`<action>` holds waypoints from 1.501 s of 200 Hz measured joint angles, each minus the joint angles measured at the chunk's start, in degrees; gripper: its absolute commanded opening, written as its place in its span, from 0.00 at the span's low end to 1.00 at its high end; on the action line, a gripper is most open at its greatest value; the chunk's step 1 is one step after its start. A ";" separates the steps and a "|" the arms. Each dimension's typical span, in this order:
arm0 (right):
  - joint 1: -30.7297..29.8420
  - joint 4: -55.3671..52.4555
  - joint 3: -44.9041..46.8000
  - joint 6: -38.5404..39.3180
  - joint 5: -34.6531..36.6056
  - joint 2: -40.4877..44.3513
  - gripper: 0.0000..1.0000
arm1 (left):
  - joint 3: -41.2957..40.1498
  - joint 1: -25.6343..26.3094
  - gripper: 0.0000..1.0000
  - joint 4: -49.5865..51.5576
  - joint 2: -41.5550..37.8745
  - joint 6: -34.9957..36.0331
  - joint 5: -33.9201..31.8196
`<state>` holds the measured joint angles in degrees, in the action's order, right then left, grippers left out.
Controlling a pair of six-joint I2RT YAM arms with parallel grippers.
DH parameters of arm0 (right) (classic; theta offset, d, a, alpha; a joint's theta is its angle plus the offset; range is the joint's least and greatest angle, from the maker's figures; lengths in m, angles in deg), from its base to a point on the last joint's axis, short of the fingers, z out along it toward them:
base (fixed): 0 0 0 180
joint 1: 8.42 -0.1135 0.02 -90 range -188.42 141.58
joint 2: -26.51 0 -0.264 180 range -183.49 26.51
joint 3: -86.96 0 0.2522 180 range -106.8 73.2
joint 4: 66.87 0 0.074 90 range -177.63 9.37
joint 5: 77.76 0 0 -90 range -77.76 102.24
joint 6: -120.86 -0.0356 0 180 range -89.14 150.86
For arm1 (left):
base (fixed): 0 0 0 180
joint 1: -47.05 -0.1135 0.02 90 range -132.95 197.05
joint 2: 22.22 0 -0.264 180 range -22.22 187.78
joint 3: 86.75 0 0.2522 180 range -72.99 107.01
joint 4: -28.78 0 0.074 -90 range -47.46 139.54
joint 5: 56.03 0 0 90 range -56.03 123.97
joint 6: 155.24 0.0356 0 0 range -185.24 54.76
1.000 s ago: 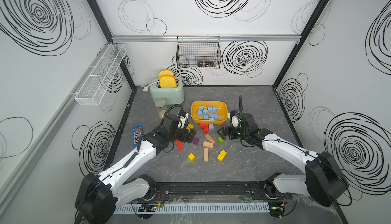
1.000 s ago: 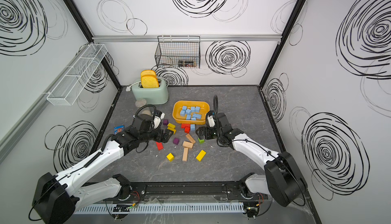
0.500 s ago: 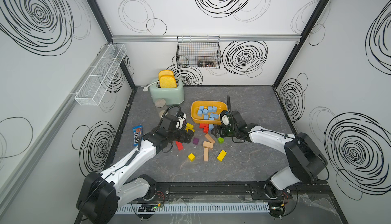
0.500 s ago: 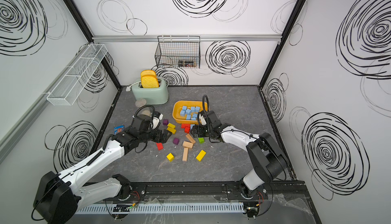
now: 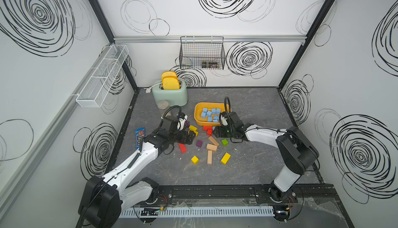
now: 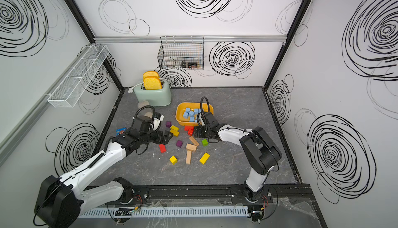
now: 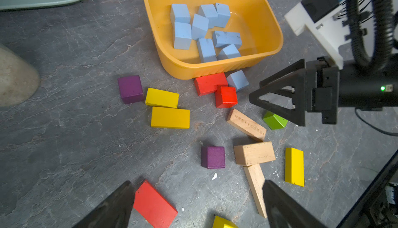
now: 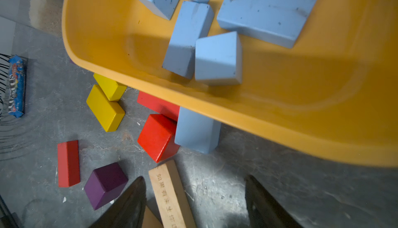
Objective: Pick out the blue building blocks
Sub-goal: Pick up the building block from the center of the board.
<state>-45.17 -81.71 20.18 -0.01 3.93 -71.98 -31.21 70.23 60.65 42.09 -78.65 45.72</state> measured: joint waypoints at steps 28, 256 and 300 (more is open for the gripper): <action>-0.42 0.09 -1.53 -0.50 1.97 -1.77 0.65 | 0.00 -0.57 0.96 0.00 0.52 0.28 0.44; -3.89 -1.31 -6.91 -5.77 15.74 -7.06 0.58 | -0.22 -3.10 0.96 1.22 -0.04 1.86 1.92; -4.72 -1.20 -7.06 -5.75 15.32 -7.76 0.63 | -0.22 -3.10 0.96 1.42 -0.09 1.86 1.97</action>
<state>-49.89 -82.91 13.12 -5.76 19.25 -79.74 -31.43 67.13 62.07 42.01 -76.79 47.69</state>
